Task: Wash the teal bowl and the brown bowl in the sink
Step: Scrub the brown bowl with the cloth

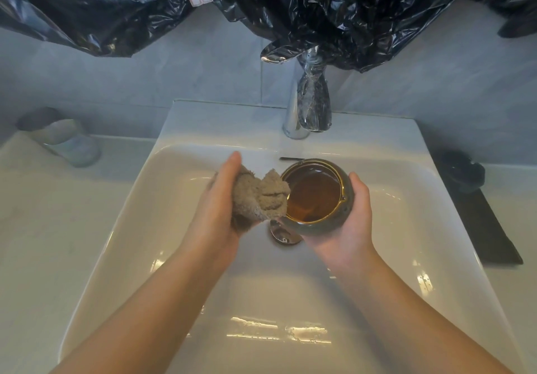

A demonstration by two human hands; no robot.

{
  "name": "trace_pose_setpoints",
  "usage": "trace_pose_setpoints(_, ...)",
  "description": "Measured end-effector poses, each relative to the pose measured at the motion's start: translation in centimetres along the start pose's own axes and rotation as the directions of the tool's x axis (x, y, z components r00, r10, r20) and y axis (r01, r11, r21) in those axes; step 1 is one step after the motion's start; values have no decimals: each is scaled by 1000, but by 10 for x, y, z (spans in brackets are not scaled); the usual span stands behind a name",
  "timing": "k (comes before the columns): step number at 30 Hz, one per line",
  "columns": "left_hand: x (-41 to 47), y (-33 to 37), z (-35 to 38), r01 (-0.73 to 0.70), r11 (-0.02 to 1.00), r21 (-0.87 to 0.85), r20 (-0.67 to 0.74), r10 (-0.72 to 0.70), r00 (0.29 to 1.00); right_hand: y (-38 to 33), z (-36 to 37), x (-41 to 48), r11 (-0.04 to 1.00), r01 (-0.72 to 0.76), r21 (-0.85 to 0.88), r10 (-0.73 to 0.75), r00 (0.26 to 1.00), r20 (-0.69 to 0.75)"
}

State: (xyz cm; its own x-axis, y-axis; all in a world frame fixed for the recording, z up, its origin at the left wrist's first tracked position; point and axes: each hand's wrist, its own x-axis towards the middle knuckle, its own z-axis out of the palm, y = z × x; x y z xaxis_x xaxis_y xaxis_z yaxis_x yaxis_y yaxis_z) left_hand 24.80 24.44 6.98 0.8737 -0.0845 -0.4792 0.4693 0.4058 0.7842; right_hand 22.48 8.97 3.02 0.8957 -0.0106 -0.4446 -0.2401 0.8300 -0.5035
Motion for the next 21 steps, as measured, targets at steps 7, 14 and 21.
trace_pose_setpoints(7,20,6,-11,-342,858,383,-181,433,883,-2,2,-3,998,-18,67,14,998,60)
trace_pose_setpoints(14,14,-21,1,-346,806,480,98,343,934,6,5,-3,994,-48,-101,45,999,-30)
trace_pose_setpoints(21,20,-27,-3,-432,659,616,63,505,861,5,8,0,907,71,-415,-105,993,-61)
